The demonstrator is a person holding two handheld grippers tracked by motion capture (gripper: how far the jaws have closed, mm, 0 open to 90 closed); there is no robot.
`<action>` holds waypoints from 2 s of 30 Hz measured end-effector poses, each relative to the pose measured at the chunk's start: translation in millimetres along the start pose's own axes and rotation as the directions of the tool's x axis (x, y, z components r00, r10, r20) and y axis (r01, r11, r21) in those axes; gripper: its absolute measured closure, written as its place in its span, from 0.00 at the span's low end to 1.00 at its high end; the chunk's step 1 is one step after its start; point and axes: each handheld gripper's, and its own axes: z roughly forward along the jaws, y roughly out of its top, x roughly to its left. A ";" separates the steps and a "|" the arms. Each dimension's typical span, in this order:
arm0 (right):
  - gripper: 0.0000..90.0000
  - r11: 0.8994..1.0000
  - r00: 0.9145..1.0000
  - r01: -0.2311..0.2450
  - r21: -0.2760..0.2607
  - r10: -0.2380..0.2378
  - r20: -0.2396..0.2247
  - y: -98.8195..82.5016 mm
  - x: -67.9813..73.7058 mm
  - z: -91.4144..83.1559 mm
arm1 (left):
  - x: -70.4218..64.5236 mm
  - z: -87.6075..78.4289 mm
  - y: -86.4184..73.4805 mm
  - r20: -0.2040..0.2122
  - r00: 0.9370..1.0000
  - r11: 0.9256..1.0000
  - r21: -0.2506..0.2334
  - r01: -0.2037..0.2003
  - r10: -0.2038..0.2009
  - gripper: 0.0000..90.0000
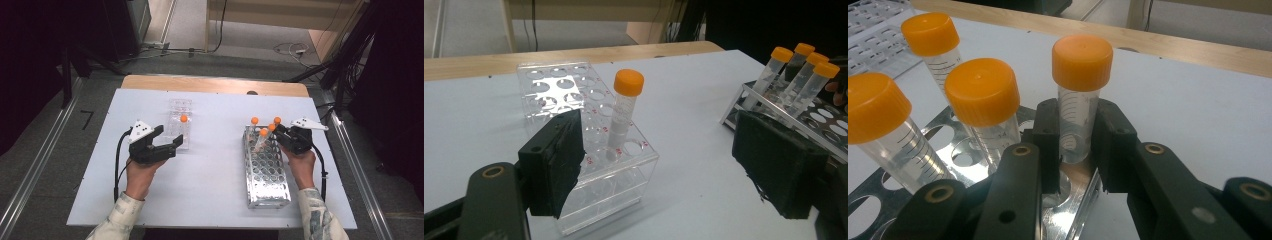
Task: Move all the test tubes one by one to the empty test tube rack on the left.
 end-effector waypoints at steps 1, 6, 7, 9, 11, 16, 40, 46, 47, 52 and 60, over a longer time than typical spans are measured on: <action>0.80 1.000 1.000 0.001 -0.003 -0.001 -0.001 0.2 -0.2 -0.4 | -0.1 0.0 0.0 0.000 1.000 1.000 0.001 -0.001 0.001 0.23; 0.80 1.000 1.000 -0.008 -0.024 0.008 -0.006 3.5 -1.0 -5.8 | -0.2 -0.3 0.0 0.002 1.000 1.000 -0.001 0.000 0.000 0.23; 0.80 1.000 1.000 -0.008 -0.028 0.007 -0.008 4.5 -1.6 -7.3 | -0.3 -0.6 0.0 0.001 1.000 1.000 -0.003 0.002 -0.002 0.23; 0.80 0.999 1.000 -0.004 -0.034 0.004 -0.012 6.9 -2.0 -10.2 | -0.5 -0.7 0.1 0.002 1.000 1.000 -0.002 0.001 -0.001 0.23; 0.80 0.999 1.000 -0.004 -0.045 0.003 -0.013 9.2 -1.6 -12.5 | -0.7 -0.5 0.1 0.003 1.000 1.000 -0.001 0.000 0.000 0.23; 0.80 0.997 1.000 -0.024 -0.073 0.022 -0.021 13.4 -4.5 -18.9 | -1.2 0.3 -0.3 0.005 1.000 1.000 0.001 -0.001 0.001 0.23; 0.80 0.983 0.999 -0.012 -0.181 0.004 -0.043 32.3 1.9 -85.2 | -1.5 -1.6 0.4 0.012 1.000 1.000 -0.004 -0.002 0.002 0.23; 0.80 0.982 0.998 -0.013 -0.187 0.000 -0.069 31.4 14.0 -103.3 | -2.7 -2.4 0.3 0.014 1.000 1.000 -0.002 -0.012 0.012 0.23; 0.80 0.983 0.997 -0.012 -0.185 -0.001 -0.072 30.9 16.7 -106.1 | -3.1 -2.3 0.0 0.016 1.000 1.000 -0.002 -0.012 0.012 0.23; 0.80 0.982 0.995 -0.008 -0.188 -0.011 -0.099 28.4 29.8 -117.5 | -4.9 -2.1 -0.5 0.019 1.000 1.000 0.006 -0.021 0.021 0.23; 0.80 0.982 0.989 0.029 -0.185 -0.055 -0.139 26.7 58.8 -122.0 | -9.3 -2.6 -0.7 0.027 0.999 0.999 0.013 -0.048 0.047 0.23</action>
